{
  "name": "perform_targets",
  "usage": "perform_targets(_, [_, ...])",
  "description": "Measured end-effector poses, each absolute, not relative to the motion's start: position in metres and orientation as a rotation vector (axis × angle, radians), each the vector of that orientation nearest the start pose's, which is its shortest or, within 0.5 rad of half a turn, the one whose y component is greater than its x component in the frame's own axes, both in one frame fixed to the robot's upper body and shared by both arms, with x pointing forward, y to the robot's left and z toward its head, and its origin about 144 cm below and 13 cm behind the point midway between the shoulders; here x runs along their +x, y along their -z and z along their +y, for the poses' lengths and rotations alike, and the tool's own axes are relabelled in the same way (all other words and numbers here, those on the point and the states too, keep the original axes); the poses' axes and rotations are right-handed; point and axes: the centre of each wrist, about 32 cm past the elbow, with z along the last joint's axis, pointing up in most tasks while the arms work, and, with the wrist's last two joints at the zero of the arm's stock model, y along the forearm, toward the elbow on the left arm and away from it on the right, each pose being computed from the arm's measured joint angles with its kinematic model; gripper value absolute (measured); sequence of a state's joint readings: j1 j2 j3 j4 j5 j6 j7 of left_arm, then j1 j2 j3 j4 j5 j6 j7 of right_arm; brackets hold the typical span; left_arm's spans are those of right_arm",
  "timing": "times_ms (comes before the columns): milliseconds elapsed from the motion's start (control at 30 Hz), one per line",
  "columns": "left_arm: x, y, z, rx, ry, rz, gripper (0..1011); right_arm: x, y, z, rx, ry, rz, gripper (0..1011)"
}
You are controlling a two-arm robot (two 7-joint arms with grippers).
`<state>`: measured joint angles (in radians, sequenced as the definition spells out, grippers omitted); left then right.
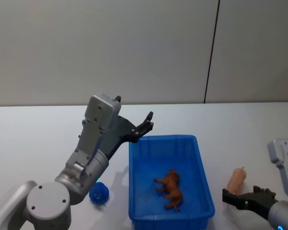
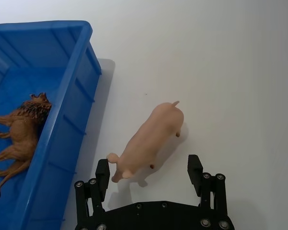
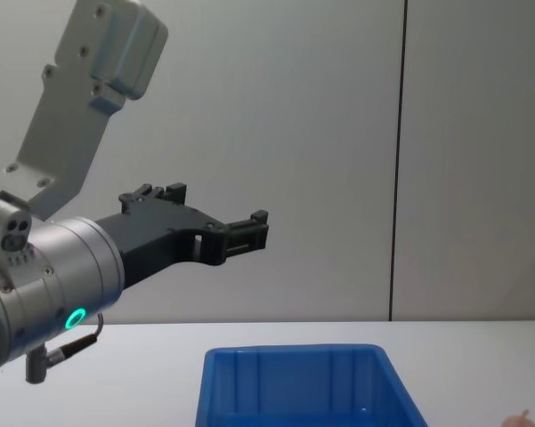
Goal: Pick up the two dolls from the table and place them into the box.
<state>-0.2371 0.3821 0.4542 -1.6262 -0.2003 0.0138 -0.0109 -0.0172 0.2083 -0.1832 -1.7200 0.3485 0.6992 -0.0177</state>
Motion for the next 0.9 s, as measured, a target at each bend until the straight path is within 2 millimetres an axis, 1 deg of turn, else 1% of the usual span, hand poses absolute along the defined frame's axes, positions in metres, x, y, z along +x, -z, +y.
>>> perform_targets(900, [0.492,-1.2044,0.1984,0.061,-1.124,-0.268,1001,0.456,-1.1684,-0.2178,-0.409,1.271,0.544,1001])
